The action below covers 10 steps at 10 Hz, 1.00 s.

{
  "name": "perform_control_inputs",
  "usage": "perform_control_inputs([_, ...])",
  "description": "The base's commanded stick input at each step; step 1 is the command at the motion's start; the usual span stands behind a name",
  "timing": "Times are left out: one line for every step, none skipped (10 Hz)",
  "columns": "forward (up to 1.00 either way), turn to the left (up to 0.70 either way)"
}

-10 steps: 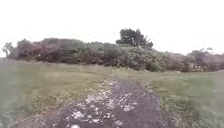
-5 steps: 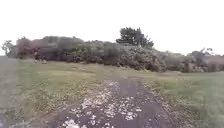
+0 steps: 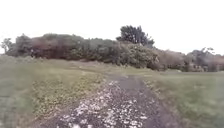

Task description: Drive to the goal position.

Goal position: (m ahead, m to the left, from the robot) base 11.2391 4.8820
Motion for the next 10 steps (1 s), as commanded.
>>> perform_control_inputs([0.5, -0.36])
perform_control_inputs([0.5, -0.43])
perform_control_inputs([0.5, 0.0])
perform_control_inputs([0.5, 0.0])
perform_control_inputs([0.5, 0.0])
perform_control_inputs([0.5, 0.0])
perform_control_inputs([0.5, 0.0])
perform_control_inputs([0.5, 0.0])
perform_control_inputs([0.5, 0.0])
perform_control_inputs([0.5, 0.0])
